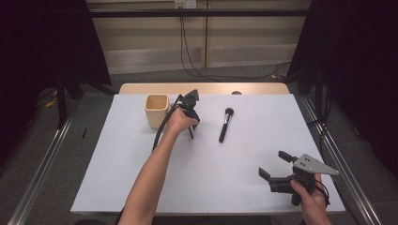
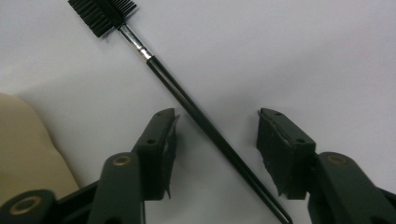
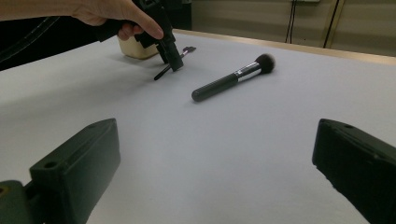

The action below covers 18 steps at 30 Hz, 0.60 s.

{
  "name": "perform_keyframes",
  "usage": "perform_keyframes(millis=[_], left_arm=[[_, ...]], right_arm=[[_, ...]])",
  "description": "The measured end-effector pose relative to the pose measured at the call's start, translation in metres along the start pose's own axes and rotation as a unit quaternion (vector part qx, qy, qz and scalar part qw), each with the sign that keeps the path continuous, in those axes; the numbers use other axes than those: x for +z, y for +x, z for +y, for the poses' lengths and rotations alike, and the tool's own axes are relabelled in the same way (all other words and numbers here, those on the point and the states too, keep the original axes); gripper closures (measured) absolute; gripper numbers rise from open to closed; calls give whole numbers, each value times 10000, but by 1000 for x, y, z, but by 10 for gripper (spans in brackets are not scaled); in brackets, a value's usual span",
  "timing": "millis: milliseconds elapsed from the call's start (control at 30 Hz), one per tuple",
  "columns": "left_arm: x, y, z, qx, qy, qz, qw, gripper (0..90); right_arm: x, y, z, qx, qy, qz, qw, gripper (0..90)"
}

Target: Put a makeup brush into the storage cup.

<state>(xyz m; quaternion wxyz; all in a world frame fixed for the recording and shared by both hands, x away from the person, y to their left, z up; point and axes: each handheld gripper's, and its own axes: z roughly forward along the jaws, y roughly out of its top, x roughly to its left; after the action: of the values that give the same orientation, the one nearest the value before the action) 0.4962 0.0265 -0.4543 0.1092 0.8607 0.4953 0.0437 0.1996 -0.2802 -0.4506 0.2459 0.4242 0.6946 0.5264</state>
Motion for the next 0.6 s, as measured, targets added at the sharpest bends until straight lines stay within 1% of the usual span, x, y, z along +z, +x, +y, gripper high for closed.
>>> perform_keyframes(millis=[67, 100, 133, 233, 300, 400, 467, 500, 567, 600], left_arm=[[0, 0, 0, -19, 24, 18, 10000, 521], [-1, 1, 0, -10, 52, -2, 10000, 558], [-1, 2, 0, -16, 61, -10, 10000, 558], [-2, 4, 0, -10, 130, -22, 9999, 616], [-2, 4, 1, 3, 109, -21, 9999, 633], [-2, 4, 1, -12, 141, -18, 9999, 663], [-2, 6, 1, -1, 157, -34, 9999, 715], [-2, 6, 1, -9, 165, -50, 9999, 715], [-3, 8, 1, -17, 166, -71, 9998, 750], [-3, 10, 0, -39, 176, -115, 9998, 769]], right_arm=[[0, 0, 0, -7, -1, -4, 10000, 5], [-1, 0, 0, -24, 8, 3, 10000, 5], [-1, 0, 0, -24, 8, 3, 10000, 5], [-1, 0, 0, -20, 4, 6, 10000, 5], [-1, 0, 0, -19, 9, 4, 10000, 5], [0, 1, 0, -28, 26, 2, 10000, 5], [-1, 0, 0, -38, 22, 3, 10000, 5], [-1, 0, 0, -38, 22, 3, 10000, 5], [-1, 0, 0, -36, 23, 2, 10000, 5], [-1, 0, 0, -37, 25, 1, 10000, 5]])
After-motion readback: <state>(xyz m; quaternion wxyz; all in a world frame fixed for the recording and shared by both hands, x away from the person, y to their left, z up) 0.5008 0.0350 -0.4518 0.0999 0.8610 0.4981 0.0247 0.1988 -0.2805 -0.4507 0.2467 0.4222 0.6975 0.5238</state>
